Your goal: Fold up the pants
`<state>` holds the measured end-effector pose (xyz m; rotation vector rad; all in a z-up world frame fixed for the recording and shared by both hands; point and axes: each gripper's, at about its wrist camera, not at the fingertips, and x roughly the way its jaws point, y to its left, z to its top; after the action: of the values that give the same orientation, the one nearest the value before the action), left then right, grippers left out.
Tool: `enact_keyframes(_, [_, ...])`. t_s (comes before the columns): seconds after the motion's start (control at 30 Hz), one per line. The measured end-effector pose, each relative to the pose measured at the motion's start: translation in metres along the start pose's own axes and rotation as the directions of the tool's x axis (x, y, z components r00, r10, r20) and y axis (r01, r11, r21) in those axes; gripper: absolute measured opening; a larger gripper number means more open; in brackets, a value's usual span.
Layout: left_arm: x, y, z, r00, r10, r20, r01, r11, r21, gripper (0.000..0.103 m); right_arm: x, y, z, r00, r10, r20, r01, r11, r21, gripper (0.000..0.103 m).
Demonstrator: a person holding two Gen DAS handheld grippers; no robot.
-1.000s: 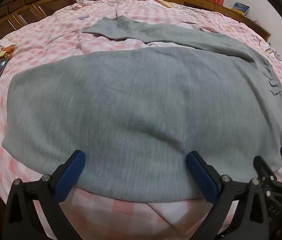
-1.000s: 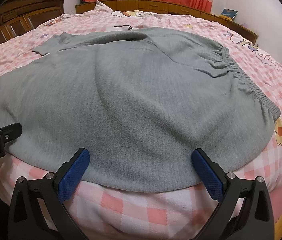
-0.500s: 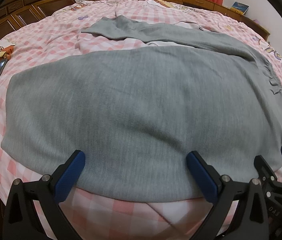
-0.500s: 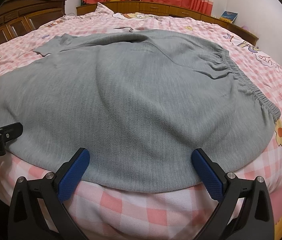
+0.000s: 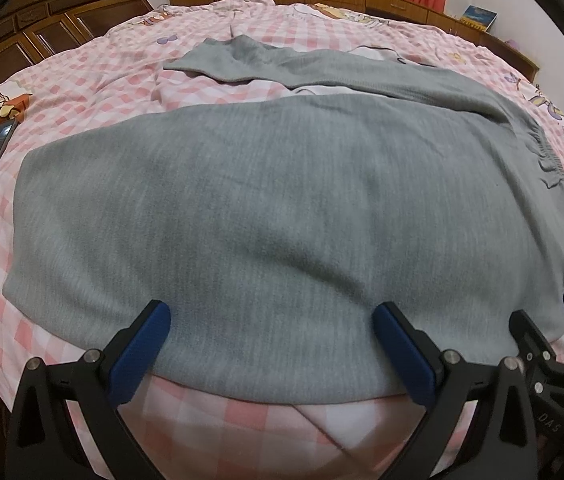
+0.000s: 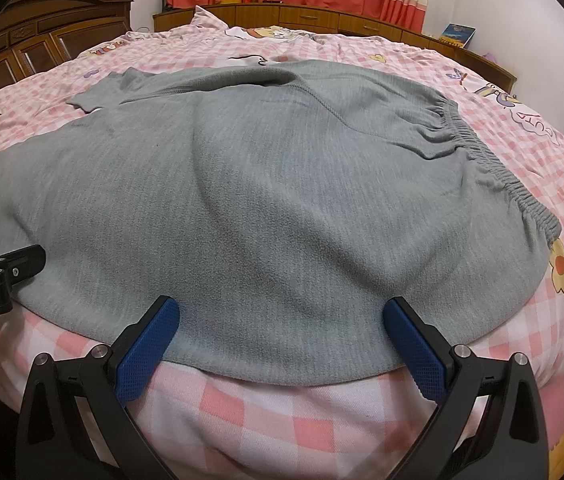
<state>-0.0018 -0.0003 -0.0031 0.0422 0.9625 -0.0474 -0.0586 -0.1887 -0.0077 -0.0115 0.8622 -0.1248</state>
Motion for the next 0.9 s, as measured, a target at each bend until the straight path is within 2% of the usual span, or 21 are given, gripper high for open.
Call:
enact_keyframes(0.4, [0.000,0.000,0.000,1.000,-0.003,0.001,0.003,1.000,0.000,0.103,0.000,0.000,0.001,1.000,0.007,-0.011,-0.007,1.000,0.000,0.103])
enact_keyframes(0.6, [-0.004,0.002,0.001,1.000,-0.015,0.000,0.015,1.000,0.006,0.103,-0.007,-0.008,0.008,0.996,0.063,-0.058,-0.064,0.998,-0.020,0.102])
enact_keyframes(0.67, [-0.006,0.003,0.002,1.000,-0.025,-0.014,0.025,0.999,0.020,0.103,-0.011,-0.011,0.009,0.996,0.071,-0.062,-0.073,0.997,-0.030,0.098])
enact_keyframes(0.77, [-0.012,0.009,0.003,0.999,-0.022,-0.031,0.023,0.999,0.028,0.103,-0.018,-0.022,0.009,0.997,0.058,-0.059,-0.061,0.997,-0.038,0.098])
enact_keyframes(0.9, [-0.024,0.032,0.001,0.999,0.026,-0.019,-0.026,1.000,0.011,0.103,-0.027,-0.054,0.013,0.999,0.011,-0.041,-0.011,1.000,0.003,0.098])
